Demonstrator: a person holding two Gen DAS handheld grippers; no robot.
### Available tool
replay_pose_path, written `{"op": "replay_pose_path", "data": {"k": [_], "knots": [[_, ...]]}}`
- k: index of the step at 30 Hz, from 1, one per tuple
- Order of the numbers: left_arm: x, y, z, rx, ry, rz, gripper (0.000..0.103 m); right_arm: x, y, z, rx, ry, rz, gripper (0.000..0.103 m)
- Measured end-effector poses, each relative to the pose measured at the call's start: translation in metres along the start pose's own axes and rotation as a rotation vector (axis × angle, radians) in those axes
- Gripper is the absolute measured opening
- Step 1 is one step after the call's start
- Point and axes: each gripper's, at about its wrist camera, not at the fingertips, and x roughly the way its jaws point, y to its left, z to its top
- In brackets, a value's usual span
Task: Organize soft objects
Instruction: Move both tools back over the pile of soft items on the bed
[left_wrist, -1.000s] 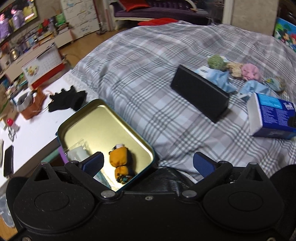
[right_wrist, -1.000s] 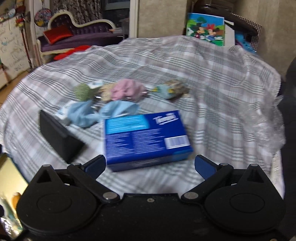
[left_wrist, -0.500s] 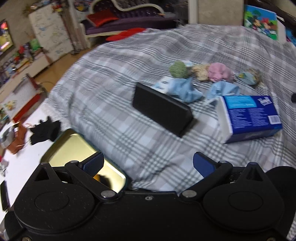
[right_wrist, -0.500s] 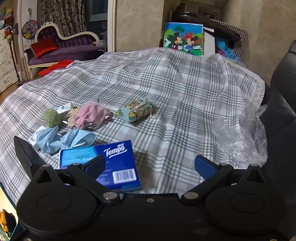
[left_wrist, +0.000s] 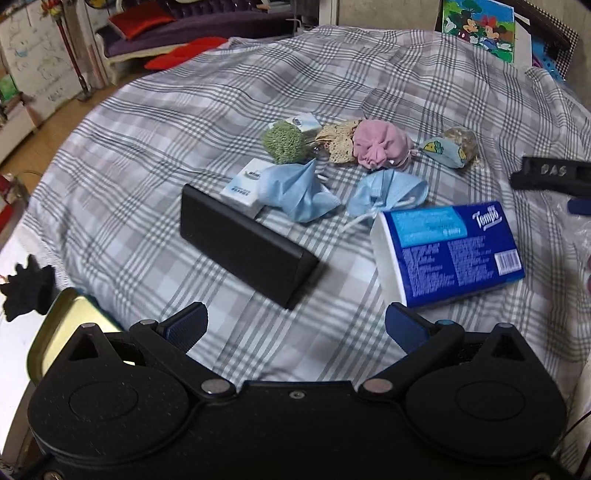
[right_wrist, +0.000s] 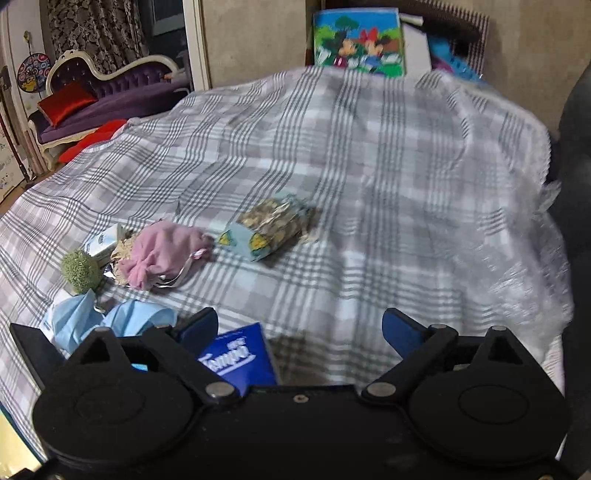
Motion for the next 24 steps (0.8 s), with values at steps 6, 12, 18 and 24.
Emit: {"op": "replay_pose_path", "data": {"k": [6, 12, 18, 24], "knots": [[0.010, 0.009, 0.023, -0.013, -0.033, 0.034, 0.099, 0.024, 0.033, 0.004, -0.007, 0.047, 0.049, 0.096], [0.018, 0.034, 0.043, -0.066, -0.046, 0.051, 0.099, 0.040, 0.083, 0.001, -0.048, 0.086, 0.117, 0.096], [0.025, 0.057, 0.056, -0.114, -0.048, 0.075, 0.099, 0.052, 0.129, -0.009, -0.100, 0.109, 0.147, 0.097], [0.036, 0.063, 0.062, -0.115, -0.043, 0.093, 0.099, 0.074, 0.156, -0.021, -0.193, 0.103, 0.059, 0.093]]}}
